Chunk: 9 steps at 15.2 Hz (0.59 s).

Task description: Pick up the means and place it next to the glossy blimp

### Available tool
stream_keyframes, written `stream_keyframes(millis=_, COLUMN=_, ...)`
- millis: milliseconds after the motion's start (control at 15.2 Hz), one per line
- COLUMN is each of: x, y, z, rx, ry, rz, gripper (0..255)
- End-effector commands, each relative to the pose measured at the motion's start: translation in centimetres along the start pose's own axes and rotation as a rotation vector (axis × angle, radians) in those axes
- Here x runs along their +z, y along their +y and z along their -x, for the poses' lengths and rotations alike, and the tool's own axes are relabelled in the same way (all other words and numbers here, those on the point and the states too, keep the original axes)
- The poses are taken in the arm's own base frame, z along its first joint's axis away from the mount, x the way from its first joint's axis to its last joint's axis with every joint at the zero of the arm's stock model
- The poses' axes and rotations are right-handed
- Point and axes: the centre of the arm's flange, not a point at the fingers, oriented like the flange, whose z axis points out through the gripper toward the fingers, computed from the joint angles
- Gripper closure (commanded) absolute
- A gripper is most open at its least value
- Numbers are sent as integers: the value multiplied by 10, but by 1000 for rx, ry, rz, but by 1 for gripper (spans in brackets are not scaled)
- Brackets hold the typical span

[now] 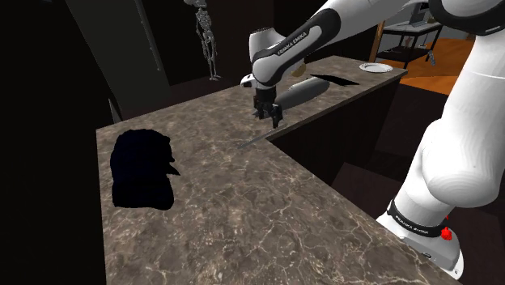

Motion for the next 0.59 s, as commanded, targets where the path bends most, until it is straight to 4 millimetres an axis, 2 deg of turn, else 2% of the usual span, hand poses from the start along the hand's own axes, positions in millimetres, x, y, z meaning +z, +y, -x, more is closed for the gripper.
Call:
stream_keyframes(millis=0, x=-25, y=0, z=1, rx=0, ry=0, rz=-1, gripper=0)
stream_keyframes(millis=66, x=-35, y=0, z=1, rx=0, ry=0, rz=-1, gripper=0)
stream_keyframes(millis=528, x=-35, y=0, z=1, rx=0, ry=0, rz=-1, gripper=0)
